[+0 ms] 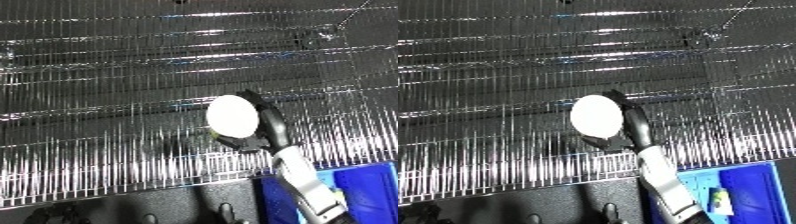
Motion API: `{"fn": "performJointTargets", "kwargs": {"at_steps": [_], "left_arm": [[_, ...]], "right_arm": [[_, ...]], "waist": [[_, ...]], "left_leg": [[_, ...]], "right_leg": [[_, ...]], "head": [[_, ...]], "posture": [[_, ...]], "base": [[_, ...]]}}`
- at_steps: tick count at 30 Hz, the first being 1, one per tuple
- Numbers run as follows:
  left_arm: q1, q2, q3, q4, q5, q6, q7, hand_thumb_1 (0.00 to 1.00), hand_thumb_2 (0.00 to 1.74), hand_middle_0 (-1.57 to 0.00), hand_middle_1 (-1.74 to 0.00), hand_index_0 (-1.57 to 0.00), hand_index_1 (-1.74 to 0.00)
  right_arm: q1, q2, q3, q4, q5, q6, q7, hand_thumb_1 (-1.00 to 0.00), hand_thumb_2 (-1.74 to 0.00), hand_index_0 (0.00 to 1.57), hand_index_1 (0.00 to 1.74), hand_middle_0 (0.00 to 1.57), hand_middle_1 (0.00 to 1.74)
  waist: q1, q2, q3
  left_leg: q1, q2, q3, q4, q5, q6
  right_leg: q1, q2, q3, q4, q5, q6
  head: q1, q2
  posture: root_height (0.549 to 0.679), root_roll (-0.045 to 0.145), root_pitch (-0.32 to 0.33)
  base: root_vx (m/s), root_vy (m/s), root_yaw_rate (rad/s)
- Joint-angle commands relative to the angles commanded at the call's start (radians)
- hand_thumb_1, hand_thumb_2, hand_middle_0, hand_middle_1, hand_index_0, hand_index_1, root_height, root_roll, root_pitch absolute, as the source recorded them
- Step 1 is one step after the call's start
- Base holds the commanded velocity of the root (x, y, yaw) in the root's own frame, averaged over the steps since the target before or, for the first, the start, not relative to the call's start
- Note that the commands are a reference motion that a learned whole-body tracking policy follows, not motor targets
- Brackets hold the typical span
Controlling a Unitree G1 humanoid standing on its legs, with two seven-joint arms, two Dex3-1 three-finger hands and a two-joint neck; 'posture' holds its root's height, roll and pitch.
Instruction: Pick up the object and place it into the box
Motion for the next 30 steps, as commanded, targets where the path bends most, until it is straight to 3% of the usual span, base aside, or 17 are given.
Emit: {"fn": "performJointTargets", "kwargs": {"at_steps": [10, 18, 24, 30], "left_arm": [[0.033, -0.012, 0.023, 0.015, 0.019, -0.029, -0.023, 1.00, 1.74, -1.57, -1.74, -1.57, -1.74], [0.048, -0.017, 0.059, 0.029, 0.040, -0.018, -0.061, 1.00, 1.74, -1.57, -1.74, -1.57, -1.74], [0.044, -0.019, 0.075, 0.023, 0.054, -0.001, -0.073, 1.00, 1.74, -1.57, -1.74, -1.57, -1.74], [0.042, -0.021, 0.085, 0.032, 0.052, 0.001, -0.081, 1.00, 1.74, -1.57, -1.74, -1.57, -1.74]], "right_arm": [[0.108, -0.007, -0.089, -0.211, -0.048, -0.030, -0.071, -0.60, -1.04, 0.94, 1.04, 0.94, 1.04], [0.200, 0.000, -0.156, -0.356, -0.114, -0.042, -0.118, -0.60, -1.04, 0.94, 1.04, 0.94, 1.04], [0.260, 0.009, -0.203, -0.416, -0.103, -0.066, -0.159, -0.60, -1.04, 0.94, 1.04, 0.94, 1.04], [0.328, 0.009, -0.262, -0.443, -0.071, -0.086, -0.191, -0.60, -1.04, 0.94, 1.04, 0.94, 1.04]], "waist": [[-0.051, -0.026, 0.000], [-0.096, -0.044, 0.000], [-0.130, -0.050, 0.000], [-0.172, -0.048, 0.000]], "left_leg": [[0.077, 0.018, 0.004, -0.036, -0.004, 0.0021], [0.150, 0.042, 0.024, -0.076, -0.001, -0.0019], [0.205, 0.057, 0.045, -0.110, 0.001, -0.0076], [0.270, 0.075, 0.073, -0.141, 0.000, -0.0186]], "right_leg": [[0.071, 0.0225, 0.020, -0.051, 0.008, 0.0029], [0.140, 0.0357, 0.044, -0.107, 0.020, 0.0097], [0.194, 0.0452, 0.061, -0.159, 0.033, 0.0167], [0.255, 0.0424, 0.076, -0.213, 0.043, 0.0194]], "head": [[-0.028, 0.004], [0.006, 0.014], [0.066, 0.037], [0.146, 0.056]], "posture": [[0.628, 0.049, 0.041], [0.636, 0.050, 0.013], [0.643, 0.051, -0.006], [0.650, 0.061, -0.031]], "base": [[-0.043, -0.021, -0.149], [-0.056, -0.038, -0.183], [-0.066, -0.036, -0.215], [-0.038, 0.005, -0.255]]}}
